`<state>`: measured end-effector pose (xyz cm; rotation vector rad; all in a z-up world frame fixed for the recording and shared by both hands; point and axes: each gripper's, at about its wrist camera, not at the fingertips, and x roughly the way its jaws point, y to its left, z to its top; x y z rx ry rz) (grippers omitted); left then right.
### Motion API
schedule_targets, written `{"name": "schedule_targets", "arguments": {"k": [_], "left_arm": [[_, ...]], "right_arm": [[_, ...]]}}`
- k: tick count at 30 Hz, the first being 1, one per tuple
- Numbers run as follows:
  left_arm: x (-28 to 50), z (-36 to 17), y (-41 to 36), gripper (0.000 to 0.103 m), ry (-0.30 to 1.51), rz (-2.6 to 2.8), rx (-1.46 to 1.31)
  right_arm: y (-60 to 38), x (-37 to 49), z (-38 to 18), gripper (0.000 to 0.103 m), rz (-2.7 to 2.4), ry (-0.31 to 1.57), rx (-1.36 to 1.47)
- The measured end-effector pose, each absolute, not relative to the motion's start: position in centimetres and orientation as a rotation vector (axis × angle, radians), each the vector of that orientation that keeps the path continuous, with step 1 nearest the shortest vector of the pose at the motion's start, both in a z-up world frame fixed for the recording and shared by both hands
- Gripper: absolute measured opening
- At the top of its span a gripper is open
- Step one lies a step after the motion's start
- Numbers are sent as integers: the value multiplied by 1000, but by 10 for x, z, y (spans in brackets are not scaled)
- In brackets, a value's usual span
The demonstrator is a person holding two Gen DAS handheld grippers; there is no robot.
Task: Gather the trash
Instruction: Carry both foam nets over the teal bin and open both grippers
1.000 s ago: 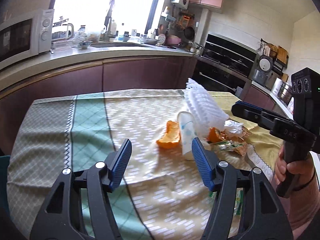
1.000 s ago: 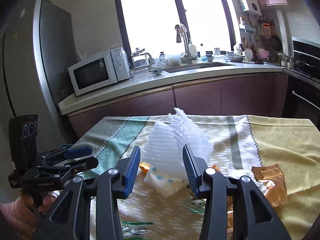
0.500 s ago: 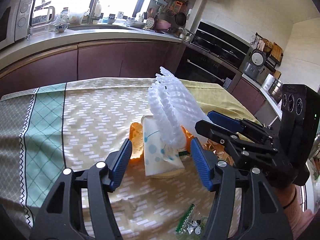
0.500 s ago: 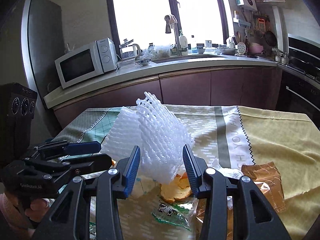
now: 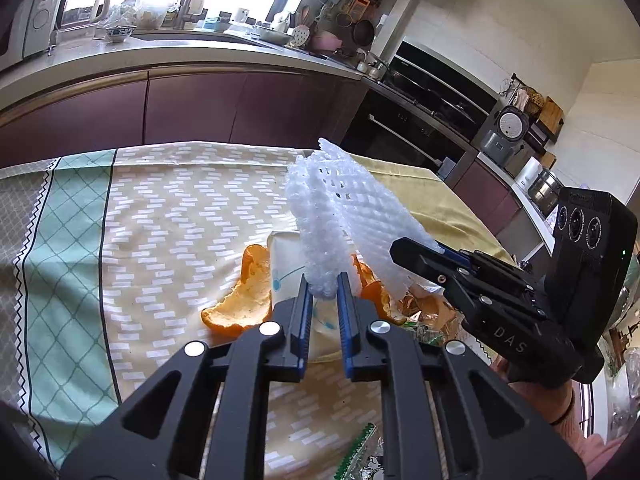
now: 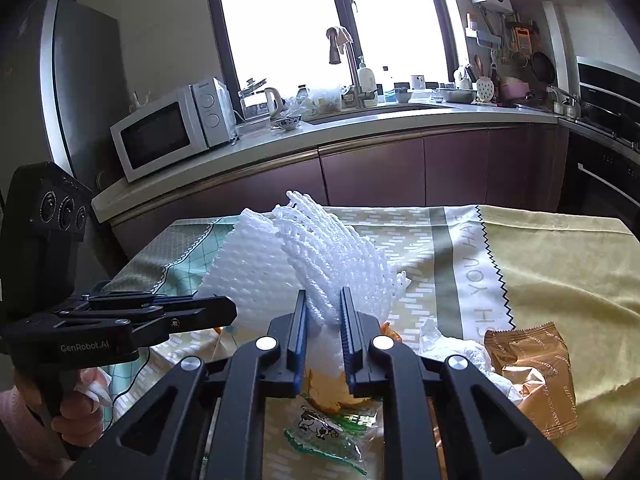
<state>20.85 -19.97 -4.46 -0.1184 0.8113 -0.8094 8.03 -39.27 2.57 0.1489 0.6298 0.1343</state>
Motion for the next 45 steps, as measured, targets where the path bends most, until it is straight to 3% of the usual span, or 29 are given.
{"name": "schedule_targets", "arguments": {"k": [20, 33, 45], "left_arm": [[166, 18, -115, 12, 645, -791, -188], [120, 38, 29, 12, 579, -580, -218], [87, 18, 198, 12, 577, -247, -288]], "right_arm": [[-358, 66, 74, 11, 270, 517, 156], [-258, 75, 83, 11, 512, 543, 99], [-127, 109, 68, 11, 757, 645, 13]]}}
